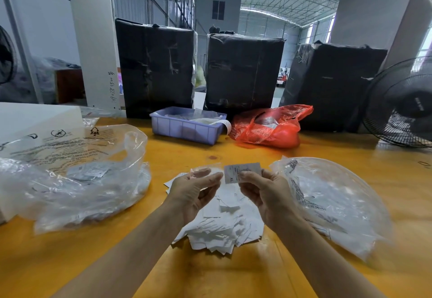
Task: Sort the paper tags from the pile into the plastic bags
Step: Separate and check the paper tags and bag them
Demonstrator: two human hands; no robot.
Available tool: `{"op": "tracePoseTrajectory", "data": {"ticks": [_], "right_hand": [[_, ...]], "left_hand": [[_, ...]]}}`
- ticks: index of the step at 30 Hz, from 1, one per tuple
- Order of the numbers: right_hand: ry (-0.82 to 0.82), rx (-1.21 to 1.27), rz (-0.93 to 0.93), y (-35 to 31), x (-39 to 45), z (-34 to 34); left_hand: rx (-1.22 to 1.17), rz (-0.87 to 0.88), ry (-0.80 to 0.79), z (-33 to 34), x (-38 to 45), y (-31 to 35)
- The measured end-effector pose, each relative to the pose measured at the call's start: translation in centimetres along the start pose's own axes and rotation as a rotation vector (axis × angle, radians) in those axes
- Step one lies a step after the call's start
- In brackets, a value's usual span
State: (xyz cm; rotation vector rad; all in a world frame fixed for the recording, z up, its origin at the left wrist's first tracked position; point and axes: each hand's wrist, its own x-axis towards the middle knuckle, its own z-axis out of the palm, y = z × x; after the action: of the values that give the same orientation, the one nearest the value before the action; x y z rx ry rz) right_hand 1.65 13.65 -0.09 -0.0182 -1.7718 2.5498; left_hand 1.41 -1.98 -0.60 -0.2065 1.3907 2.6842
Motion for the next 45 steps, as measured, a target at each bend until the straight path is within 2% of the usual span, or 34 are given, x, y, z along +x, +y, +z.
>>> {"op": "tracePoseTrajectory", "data": {"ticks": [5,15,22,28,34,45], "right_hand": [[0.0,0.092,-0.044,-0.3,-0.3,0.3],[-0.069,-0.23,-0.186,-0.2,-1.1,0.6],[-0.132,-0.355,-0.198,0.0,-1.2,0.6],[-0.096,-0.376,-0.264,0.0,-1.2,0.5],[-0.134,-0.431,-0.243,0.1,-1.2,0.6],[-0.128,-0.511,-0.299,0.5,-1.2,0.6]], "left_hand": [[-0.022,0.014,0.02,-0.2,0.1,0.0],[0.026,0.021,0.016,-0.3,0.2,0.1],[0.067,0.049,0.019,-0.4,0.3,0.1],[0.088,0.054,0.043,-0.5,0.4,0.2],[0.104,0.041,0.028,-0.6,0.5,0.2],[0.192,0.107,0.064,-0.7,0.7,-0.1]]}}
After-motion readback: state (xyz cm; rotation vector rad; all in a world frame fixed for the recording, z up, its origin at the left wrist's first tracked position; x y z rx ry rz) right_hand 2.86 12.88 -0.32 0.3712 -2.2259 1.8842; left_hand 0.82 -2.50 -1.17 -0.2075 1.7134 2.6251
